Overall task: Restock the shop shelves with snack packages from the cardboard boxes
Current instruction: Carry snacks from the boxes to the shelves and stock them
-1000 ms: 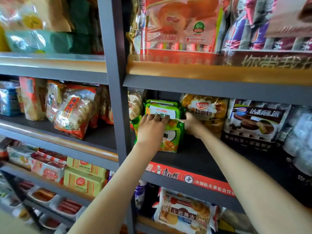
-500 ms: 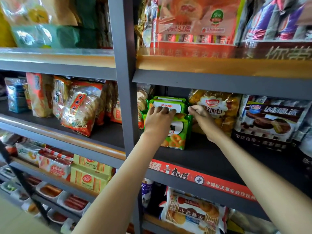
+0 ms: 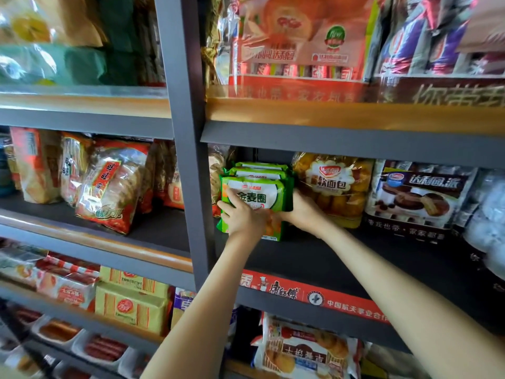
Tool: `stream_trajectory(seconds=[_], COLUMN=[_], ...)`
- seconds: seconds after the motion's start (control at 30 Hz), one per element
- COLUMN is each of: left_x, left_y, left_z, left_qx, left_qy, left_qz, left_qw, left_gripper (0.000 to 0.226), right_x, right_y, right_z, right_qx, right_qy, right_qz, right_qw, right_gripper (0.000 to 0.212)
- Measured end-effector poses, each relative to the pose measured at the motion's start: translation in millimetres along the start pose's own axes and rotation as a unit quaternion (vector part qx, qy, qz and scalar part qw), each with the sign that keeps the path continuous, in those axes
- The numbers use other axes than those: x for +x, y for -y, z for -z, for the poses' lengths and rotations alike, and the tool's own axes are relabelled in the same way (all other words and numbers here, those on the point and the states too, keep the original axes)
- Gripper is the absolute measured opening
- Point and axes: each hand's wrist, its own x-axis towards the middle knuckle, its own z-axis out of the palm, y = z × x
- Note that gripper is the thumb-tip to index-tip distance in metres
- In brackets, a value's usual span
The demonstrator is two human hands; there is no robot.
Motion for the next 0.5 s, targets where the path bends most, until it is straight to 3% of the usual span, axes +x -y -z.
stream_trajectory(seconds=[0.2,0.37,0.5], left_x=[3.7,-2.7,-15.6], left_y=[4.8,10.0,12.0], left_z=[-0.1,-3.8,1.8], left_qx=[0.075,0.053,0.055], left_qy=[0.018,-0.001,0.041], left_qz=[-0.031,-0.033,-0.071], left_qw=[0.997,0.998,0.995], left_gripper=[0.095,0.09,0.086], right_x=[3.7,-7.3,-31.0], right_y=[0.3,4.1,17.6], right_z=[-7.5,-12.6,-19.5], right_qx=[-0.01,-0.077,-0.149], right_qy=[-0.031,-0.064,-0.14], right_qz=[-0.119,-0.172,-0.172], right_qw=[0.992,0.98,0.964], right_gripper=[0.06,0.074,0.045])
